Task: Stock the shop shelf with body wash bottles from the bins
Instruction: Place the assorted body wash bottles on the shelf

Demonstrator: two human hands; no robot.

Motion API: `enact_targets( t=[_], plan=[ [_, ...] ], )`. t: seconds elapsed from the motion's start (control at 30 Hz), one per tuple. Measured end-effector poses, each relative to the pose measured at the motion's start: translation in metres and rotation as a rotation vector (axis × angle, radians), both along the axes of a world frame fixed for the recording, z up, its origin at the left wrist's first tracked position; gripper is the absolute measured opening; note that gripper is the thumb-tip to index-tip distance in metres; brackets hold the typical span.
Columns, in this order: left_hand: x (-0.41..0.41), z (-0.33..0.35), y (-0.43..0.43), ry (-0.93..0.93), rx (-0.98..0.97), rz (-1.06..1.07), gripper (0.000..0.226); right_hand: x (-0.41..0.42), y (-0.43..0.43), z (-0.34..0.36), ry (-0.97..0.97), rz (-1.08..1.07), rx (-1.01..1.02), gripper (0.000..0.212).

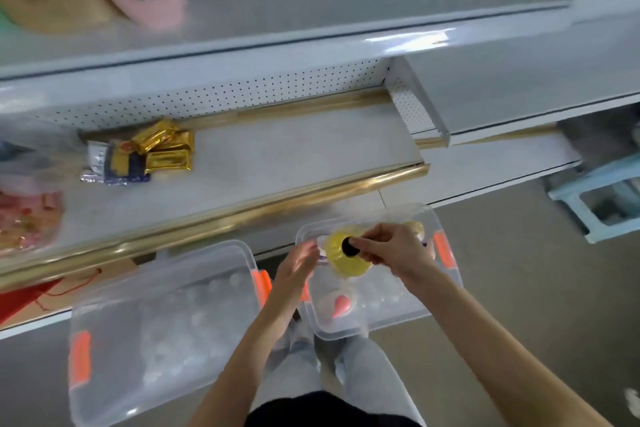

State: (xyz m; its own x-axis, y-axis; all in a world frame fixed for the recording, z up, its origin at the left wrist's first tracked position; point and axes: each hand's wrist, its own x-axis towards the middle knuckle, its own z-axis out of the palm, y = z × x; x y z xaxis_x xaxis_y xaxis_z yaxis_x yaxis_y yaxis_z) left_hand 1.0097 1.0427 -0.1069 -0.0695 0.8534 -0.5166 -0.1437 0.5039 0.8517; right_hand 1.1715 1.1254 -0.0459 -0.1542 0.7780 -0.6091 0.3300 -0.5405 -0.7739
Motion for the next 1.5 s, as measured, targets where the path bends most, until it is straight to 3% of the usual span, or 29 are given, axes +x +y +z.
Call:
enact_targets(
  t=[0.13,0.37,0.47,0.63,0.87,1.3,1.4,1.5],
  plan=[
    [0.001,0.050,0.021,-0.006,0.202,-0.087,0.046,-0.002,0.011,0.071,0.032,-0.050,0.138,0.018],
    [-0.004,0.139,0.065,0.053,0.587,-0.077,0.040,-0.009,0.041,0.191,0.163,0.028,0.297,0.015],
    [-0.014,0.175,0.081,0.073,0.682,-0.037,0.037,-0.020,0.056,0.234,0.251,0.048,0.314,0.018],
    [-0.035,0.219,0.096,0.109,0.819,0.006,0.051,-0.043,0.084,0.281,0.313,0.101,0.336,0.014],
    [-0.073,0.257,0.125,0.142,0.839,0.064,0.049,-0.097,0.134,0.306,0.371,0.135,0.293,0.014],
    [-0.113,0.246,0.155,0.145,0.805,0.129,0.042,-0.158,0.171,0.282,0.398,0.089,0.187,0.010],
    [-0.111,0.242,0.157,0.145,0.801,0.157,0.045,-0.158,0.177,0.276,0.416,0.088,0.216,0.012],
    [-0.107,0.237,0.156,0.155,0.812,0.241,0.033,-0.158,0.180,0.268,0.406,0.123,0.327,0.013]
  ],
)
